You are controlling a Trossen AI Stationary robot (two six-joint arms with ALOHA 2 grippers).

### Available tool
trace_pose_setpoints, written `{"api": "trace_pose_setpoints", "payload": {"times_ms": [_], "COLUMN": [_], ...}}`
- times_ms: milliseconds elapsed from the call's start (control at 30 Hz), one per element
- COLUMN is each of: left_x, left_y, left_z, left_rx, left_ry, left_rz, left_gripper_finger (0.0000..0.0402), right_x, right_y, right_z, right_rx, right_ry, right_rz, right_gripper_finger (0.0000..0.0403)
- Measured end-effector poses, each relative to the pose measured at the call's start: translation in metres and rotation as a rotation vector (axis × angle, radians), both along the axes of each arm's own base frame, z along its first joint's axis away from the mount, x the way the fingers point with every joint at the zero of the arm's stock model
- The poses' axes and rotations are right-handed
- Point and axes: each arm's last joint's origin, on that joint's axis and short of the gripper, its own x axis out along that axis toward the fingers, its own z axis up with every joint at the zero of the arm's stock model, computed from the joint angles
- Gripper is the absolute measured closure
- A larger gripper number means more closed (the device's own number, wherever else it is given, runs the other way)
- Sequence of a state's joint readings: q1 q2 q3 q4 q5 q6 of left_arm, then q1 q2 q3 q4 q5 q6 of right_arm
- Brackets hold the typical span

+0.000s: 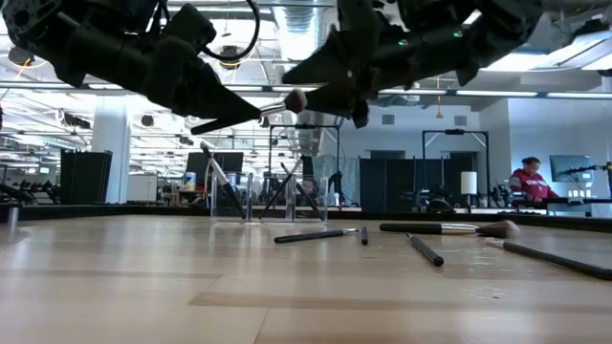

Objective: Put items in baskets/containers
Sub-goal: Put the black powder brush into the transparent organizer

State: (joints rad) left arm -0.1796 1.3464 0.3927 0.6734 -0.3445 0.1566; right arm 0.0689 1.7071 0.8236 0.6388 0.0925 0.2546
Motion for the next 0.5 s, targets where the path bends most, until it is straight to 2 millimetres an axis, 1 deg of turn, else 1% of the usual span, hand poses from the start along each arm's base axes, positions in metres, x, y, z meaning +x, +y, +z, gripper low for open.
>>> {"api": "trace_pose_setpoints", "payload": {"times_ms": [167, 267, 367, 500], "left_x": [0.0, 0.0, -0.001, -0.003], "left_y": [-0.002, -0.006, -0.012, -0.016], "left_z": [0.001, 0.003, 0.004, 0.004], "left_rx": [0.019, 0.024, 0.067, 0.107], "left_ry": [-0.009, -0.018, -0.023, -0.025], "left_rz": [-0.013, -0.033, -0.064, -0.029], "left_gripper_finger": [0.0358, 0.0358, 0.0357, 0.0358], "right_x": [0.005, 0.008, 0.007, 0.006], "right_y": [0.0, 0.0, -0.001, -0.004], "right_z": [-0.007, -0.006, -0.008, -0.011], "right_rx": [0.001, 0.002, 0.001, 0.0], "right_ry": [0.03, 0.019, 0.041, 0.076], "right_rz": [0.01, 0.01, 0.006, 0.002], "right_gripper_finger": [0.0185, 0.0187, 0.0188, 0.0188]}}
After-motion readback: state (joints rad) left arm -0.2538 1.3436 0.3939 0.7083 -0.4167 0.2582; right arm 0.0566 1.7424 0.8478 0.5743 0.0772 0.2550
